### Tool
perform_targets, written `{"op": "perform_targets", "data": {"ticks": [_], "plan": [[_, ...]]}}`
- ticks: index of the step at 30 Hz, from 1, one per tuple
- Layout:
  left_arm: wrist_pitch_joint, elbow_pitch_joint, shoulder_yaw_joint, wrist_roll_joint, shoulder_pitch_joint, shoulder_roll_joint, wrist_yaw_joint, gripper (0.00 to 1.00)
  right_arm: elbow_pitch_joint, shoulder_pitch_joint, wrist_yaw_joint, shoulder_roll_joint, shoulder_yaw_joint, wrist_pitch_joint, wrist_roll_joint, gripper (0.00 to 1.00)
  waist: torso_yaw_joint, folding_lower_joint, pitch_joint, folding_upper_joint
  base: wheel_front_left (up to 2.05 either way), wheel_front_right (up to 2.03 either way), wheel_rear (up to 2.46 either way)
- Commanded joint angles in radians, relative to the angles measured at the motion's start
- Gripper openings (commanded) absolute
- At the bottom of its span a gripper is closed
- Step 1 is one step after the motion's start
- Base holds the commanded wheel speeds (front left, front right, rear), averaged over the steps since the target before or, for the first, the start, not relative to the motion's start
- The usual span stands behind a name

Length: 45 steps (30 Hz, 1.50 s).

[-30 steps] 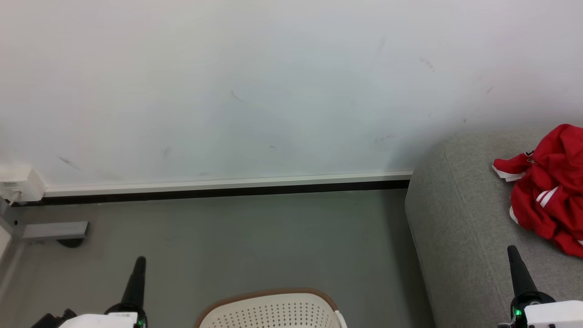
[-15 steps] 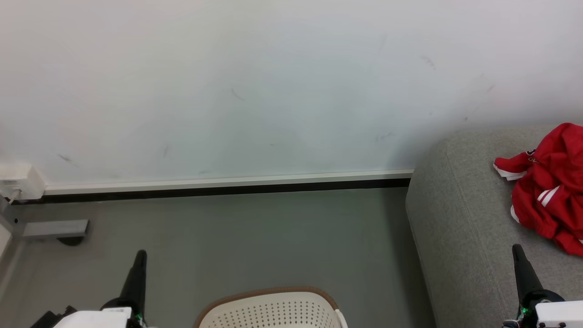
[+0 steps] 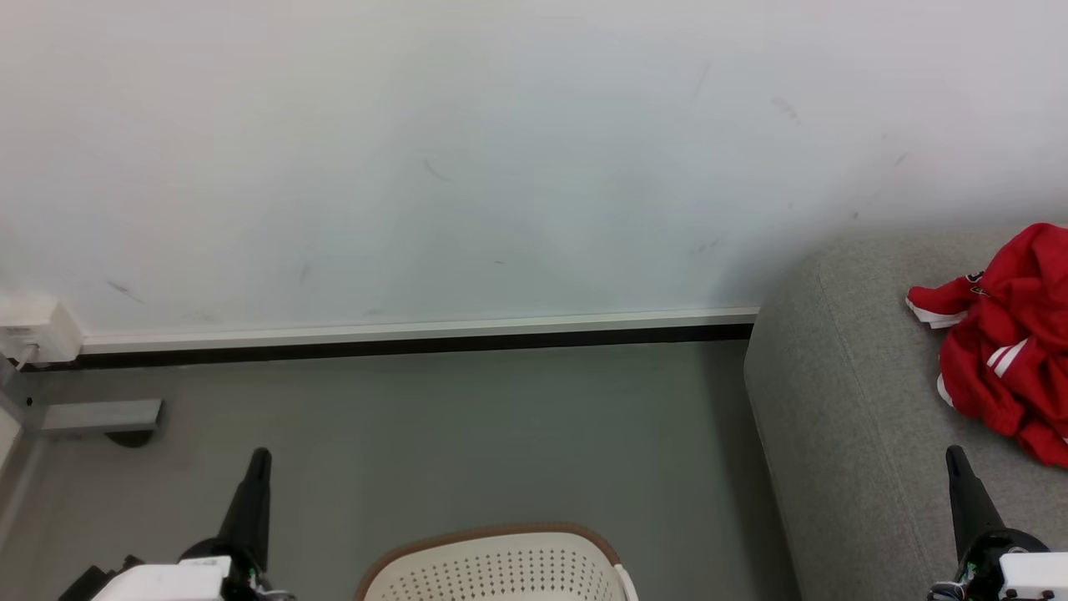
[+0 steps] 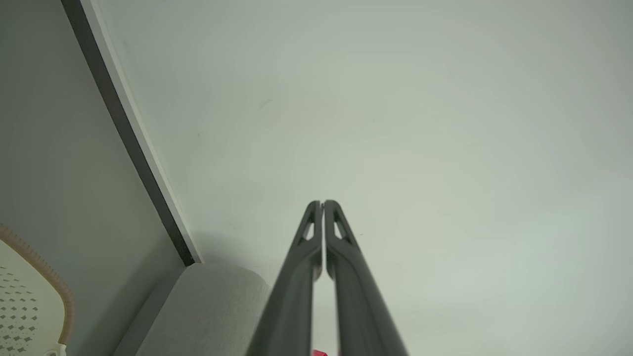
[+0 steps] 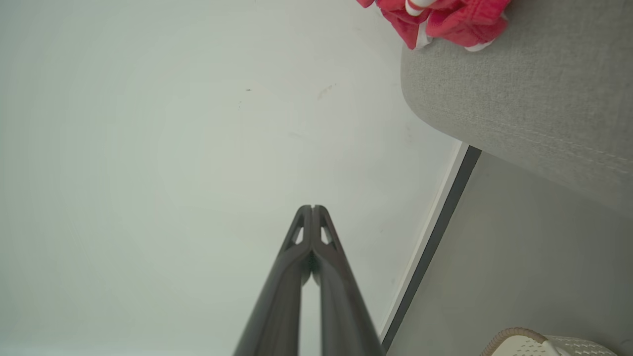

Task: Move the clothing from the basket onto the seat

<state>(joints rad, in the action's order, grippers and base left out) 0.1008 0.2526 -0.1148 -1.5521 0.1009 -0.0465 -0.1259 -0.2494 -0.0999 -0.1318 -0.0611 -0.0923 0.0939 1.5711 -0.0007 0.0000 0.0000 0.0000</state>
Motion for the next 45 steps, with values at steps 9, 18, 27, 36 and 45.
{"op": "perform_targets", "data": {"ticks": [9,18,27,36,45], "plan": [[0.018,-0.01,0.0,-0.067,0.012,-0.007,-0.008,0.0,0.008,-0.013,0.002,0.007,-0.018,0.018,0.049,0.0,0.001,0.0,0.003,0.0,0.0,0.0,0.0],[0.018,-0.01,0.0,-0.067,0.012,-0.007,-0.008,0.0,0.008,-0.013,0.002,0.007,-0.019,0.018,0.047,0.0,0.001,0.0,0.003,0.0,0.0,0.0,0.0],[0.017,-0.01,0.0,-0.067,0.012,-0.007,-0.008,0.0,0.007,-0.013,0.002,0.008,-0.02,0.019,0.045,0.0,0.001,0.0,0.003,0.0,0.0,0.0,0.0],[0.017,-0.01,0.0,-0.067,0.012,-0.007,-0.008,0.0,0.007,-0.013,0.002,0.008,-0.021,0.017,0.044,0.0,0.001,0.0,0.003,0.0,0.0,0.0,0.0],[0.017,-0.01,0.001,-0.067,0.012,-0.007,-0.008,0.0,0.007,-0.013,0.002,0.009,-0.022,0.018,0.043,0.0,0.001,0.0,0.003,0.0,0.0,0.0,0.0]]}}
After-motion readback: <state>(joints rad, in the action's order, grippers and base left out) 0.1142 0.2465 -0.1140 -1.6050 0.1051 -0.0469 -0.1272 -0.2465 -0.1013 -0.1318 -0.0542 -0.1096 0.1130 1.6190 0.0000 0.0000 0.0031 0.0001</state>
